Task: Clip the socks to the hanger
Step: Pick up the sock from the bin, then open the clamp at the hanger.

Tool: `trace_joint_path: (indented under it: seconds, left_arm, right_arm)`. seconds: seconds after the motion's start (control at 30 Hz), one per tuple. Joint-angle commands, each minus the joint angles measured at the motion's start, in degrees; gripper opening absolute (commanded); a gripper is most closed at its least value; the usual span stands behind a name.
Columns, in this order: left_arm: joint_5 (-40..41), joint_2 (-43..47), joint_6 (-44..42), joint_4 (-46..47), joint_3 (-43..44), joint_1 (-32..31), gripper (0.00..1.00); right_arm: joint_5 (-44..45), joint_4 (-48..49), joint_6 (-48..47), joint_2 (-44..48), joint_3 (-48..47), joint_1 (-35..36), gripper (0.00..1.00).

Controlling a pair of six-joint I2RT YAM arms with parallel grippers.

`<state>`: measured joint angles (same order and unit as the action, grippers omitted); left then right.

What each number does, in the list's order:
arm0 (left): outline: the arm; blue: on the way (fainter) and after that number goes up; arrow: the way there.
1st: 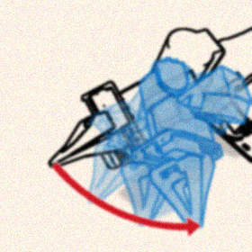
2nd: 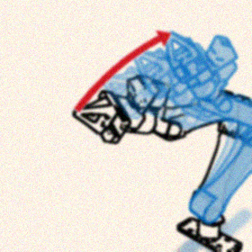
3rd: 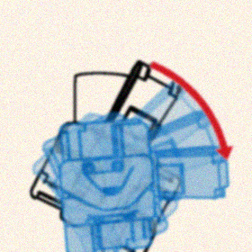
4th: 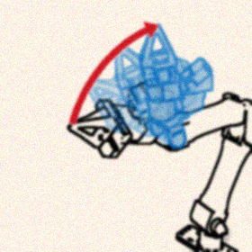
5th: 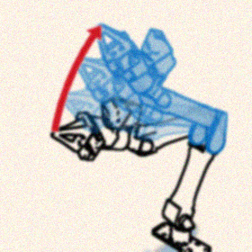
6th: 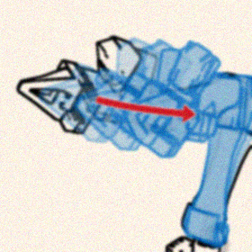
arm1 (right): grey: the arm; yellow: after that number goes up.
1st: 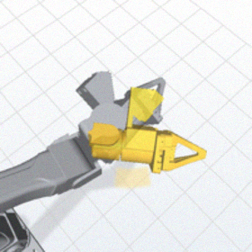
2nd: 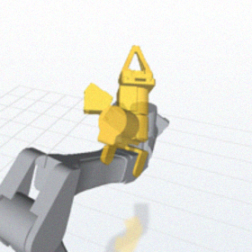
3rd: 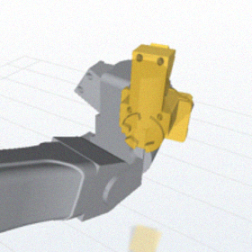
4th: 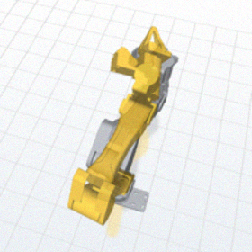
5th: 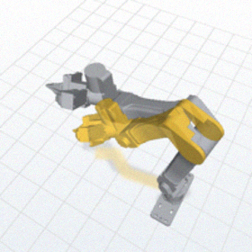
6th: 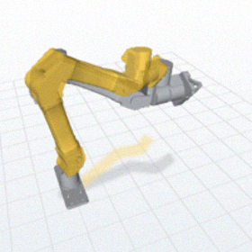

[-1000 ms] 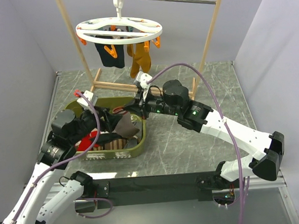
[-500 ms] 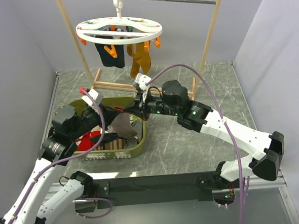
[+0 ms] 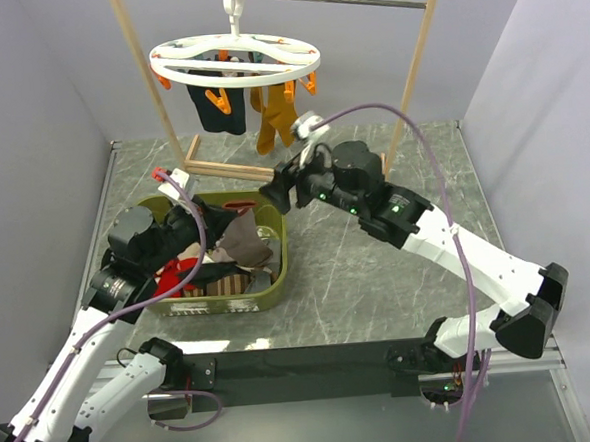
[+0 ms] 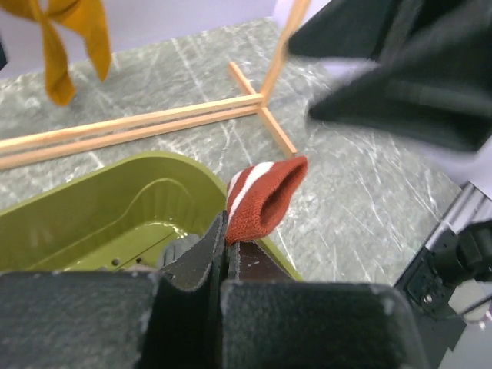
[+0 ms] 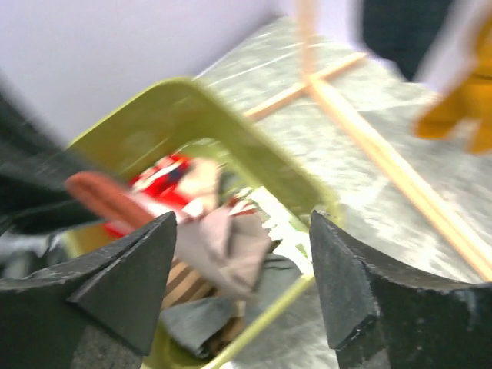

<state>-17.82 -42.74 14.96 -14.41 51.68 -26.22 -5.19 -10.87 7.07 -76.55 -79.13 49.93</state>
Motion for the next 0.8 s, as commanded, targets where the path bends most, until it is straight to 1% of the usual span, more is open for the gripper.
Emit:
trace_joint_path:
  seconds: [0.0, 0.1, 0.13, 0.2, 0.27, 0.3, 0.4, 0.5, 0.53, 0.57, 0.6, 0.63, 0.7, 0.77]
  left_arm:
    - [4.36, 1.34, 2.61, 0.97, -0.62, 0.11, 0.01]
    - [9.73, 1.61, 4.72, 1.32, -0.97, 0.20, 0.01]
    - [10.52, 1.61, 5.34, 1.93, -1.14, 0.20, 0.01]
    - [10.36, 1.52, 6.31, 2.90, -1.41, 0.20, 0.01]
    - [9.57, 1.08, 7.27, 4.22, -1.76, 0.20, 0.01]
    - [8.95, 0.91, 7.28, 4.48, -1.85, 0.20, 0.01]
    - [6.33, 0.12, 6.49, 5.27, -1.93, 0.20, 0.01]
    - [4.30, -0.06, 5.08, 5.89, -1.85, 0.20, 0.01]
    - [4.03, 0.03, 4.82, 5.98, -1.85, 0.20, 0.01]
    - [3.85, 0.03, 4.12, 5.98, -1.76, 0.20, 0.01]
    - [3.85, 0.11, 3.94, 5.98, -1.85, 0.20, 0.01]
    - [4.28, 0.20, 3.85, 6.06, -1.85, 0.20, 0.01]
    - [4.64, 0.20, 3.58, 6.15, -2.11, 0.20, 0.01]
    - [4.38, -0.06, 3.32, 6.33, -2.29, 0.20, 0.01]
  right_arm:
    - [10.27, 1.55, 3.56, 4.92, -0.85, -3.33, 0.77]
    - [14.67, 2.87, 5.23, 5.36, -0.32, -6.59, 0.78]
    - [14.94, 2.88, 5.06, 4.67, -0.76, -7.47, 0.78]
    - [12.76, 3.49, 3.49, 3.78, -1.63, -9.41, 0.78]
    - [8.64, 6.02, 0.42, 2.90, -2.34, -11.08, 0.76]
    - [3.40, 7.69, -5.60, 3.08, -1.82, -11.17, 0.75]
    - [-1.83, 15.86, -15.91, 4.83, 3.01, -11.35, 0.76]
    - [-5.08, 17.38, -16.83, 3.26, 1.45, -14.94, 0.75]
    - [-9.09, 16.86, -16.13, 1.51, -1.17, -16.43, 0.75]
    - [-11.57, 16.50, -15.69, 0.89, -2.16, -19.40, 0.75]
    - [-13.60, 16.59, -15.34, 0.27, -2.95, -20.39, 0.76]
    - [-17.18, 17.02, -15.68, -0.26, -3.22, -21.36, 0.80]
    - [-19.32, 18.60, -16.91, -0.53, -2.96, -22.59, 0.83]
    - [-21.86, 17.91, -17.18, -1.40, -3.92, -22.95, 0.84]
